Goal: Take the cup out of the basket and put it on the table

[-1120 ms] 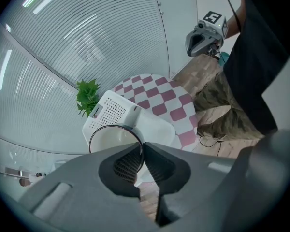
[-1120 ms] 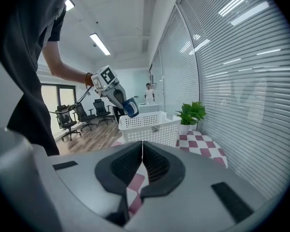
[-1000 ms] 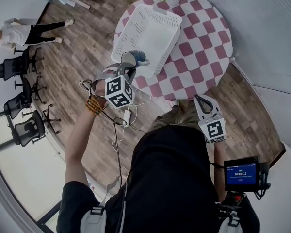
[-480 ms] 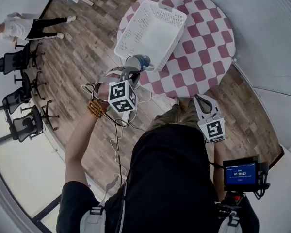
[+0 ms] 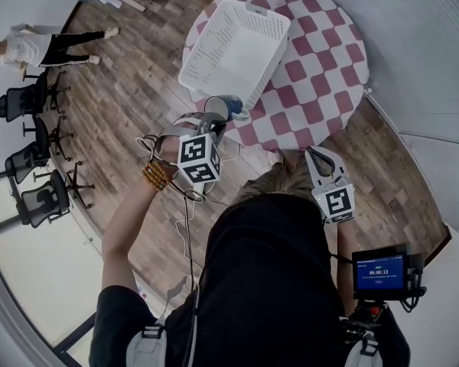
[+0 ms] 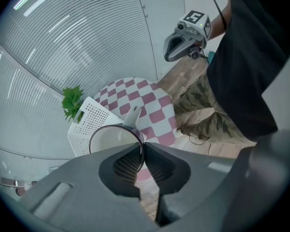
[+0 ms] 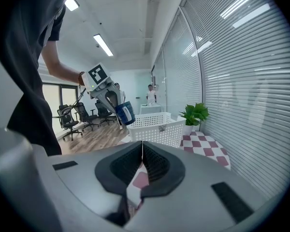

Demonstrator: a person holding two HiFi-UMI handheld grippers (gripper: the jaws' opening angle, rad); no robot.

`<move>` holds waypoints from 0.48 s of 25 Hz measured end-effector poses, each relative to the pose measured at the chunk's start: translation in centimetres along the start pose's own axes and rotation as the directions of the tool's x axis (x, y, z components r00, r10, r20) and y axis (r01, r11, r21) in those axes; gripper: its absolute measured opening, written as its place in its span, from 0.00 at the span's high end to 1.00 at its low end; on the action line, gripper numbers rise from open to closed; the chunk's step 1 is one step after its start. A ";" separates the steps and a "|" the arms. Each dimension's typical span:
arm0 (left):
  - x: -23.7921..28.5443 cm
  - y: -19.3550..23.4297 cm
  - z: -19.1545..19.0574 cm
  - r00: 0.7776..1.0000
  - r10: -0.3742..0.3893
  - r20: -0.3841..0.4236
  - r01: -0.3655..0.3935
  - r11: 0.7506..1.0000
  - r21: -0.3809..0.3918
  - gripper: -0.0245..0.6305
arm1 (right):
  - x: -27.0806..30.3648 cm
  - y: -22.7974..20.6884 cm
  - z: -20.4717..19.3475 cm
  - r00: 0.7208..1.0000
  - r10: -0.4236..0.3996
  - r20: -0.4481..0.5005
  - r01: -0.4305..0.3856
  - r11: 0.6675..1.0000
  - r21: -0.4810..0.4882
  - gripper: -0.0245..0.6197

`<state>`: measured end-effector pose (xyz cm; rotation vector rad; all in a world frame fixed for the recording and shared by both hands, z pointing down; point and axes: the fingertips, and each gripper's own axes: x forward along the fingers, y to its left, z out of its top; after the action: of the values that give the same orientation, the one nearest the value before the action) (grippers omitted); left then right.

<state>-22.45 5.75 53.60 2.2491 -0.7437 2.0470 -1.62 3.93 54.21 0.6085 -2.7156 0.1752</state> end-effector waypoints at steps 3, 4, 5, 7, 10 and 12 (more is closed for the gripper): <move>0.3 -0.9 0.3 1.000 -0.020 0.002 0.020 1.000 0.017 0.92 | -0.1 0.0 -0.2 1.000 -0.006 0.001 0.006 1.000 0.005 0.95; 0.5 -1.1 0.4 1.000 -0.026 0.003 0.026 0.999 0.020 0.92 | -0.1 0.0 -0.3 1.000 -0.007 0.001 0.007 1.000 0.007 0.95; 0.5 -1.4 0.6 1.000 -0.031 0.004 0.031 0.999 0.024 0.92 | -0.1 -0.1 -0.3 1.000 -0.008 0.000 0.008 1.000 0.008 0.95; 0.6 -1.9 0.9 0.999 -0.038 0.007 0.038 0.999 0.028 0.92 | -0.2 -0.1 -0.3 1.000 -0.009 -0.001 0.009 1.000 0.008 0.95; 0.6 -2.7 1.2 0.999 -0.049 0.015 0.049 0.998 0.031 0.92 | -0.2 -0.1 -0.4 1.000 -0.008 -0.003 0.008 1.000 0.003 0.95; 0.7 -3.4 1.3 0.998 -0.058 0.017 0.058 0.998 0.032 0.92 | -0.1 -0.1 -0.5 1.000 -0.008 -0.003 0.008 1.000 0.004 0.95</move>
<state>-20.05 8.13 55.10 2.2798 -0.6441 2.0297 -1.34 3.99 54.62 0.6197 -2.7097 0.1798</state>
